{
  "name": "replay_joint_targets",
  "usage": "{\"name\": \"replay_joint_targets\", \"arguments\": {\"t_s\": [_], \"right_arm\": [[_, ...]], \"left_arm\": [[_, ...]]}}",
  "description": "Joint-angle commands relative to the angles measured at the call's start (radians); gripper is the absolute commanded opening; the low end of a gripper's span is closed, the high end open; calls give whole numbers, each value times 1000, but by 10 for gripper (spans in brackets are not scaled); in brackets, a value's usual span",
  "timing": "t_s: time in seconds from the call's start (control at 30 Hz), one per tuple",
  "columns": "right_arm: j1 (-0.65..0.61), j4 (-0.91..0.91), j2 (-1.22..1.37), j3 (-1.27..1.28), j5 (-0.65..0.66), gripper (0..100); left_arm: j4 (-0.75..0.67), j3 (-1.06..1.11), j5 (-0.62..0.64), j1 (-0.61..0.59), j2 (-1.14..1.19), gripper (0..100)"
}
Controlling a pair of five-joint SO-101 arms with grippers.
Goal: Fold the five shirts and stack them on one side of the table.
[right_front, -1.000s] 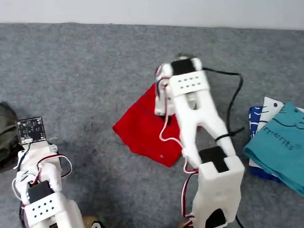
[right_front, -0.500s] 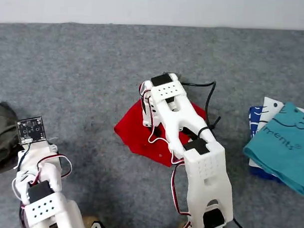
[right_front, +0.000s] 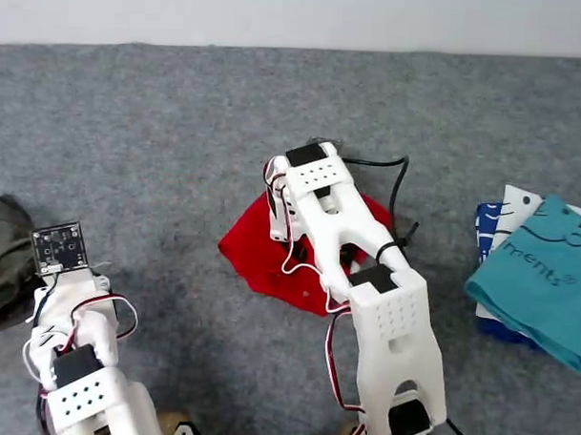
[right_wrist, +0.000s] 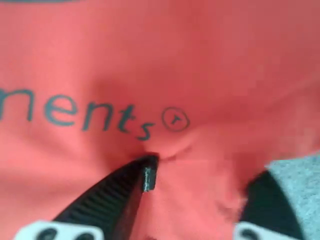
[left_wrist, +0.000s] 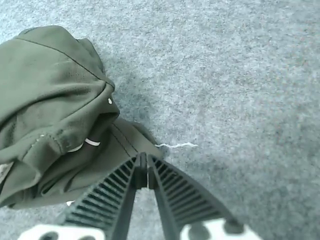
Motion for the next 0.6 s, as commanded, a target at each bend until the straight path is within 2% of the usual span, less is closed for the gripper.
{"name": "replay_joint_targets", "arguments": {"t_s": [0.0, 0.1, 0.3, 0.57], "right_arm": [[33, -24, 58, -8, -6, 87], [38, -24, 58, -6, -5, 5], [47, -8, 39, -12, 5, 9], [117, 87, -160, -35, 153, 9]], "left_arm": [[-20, -4, -8, 8, -2, 15], [-20, -4, -8, 8, -2, 15], [-20, -4, -8, 8, -2, 15], [-20, -4, -8, 8, -2, 15]]}}
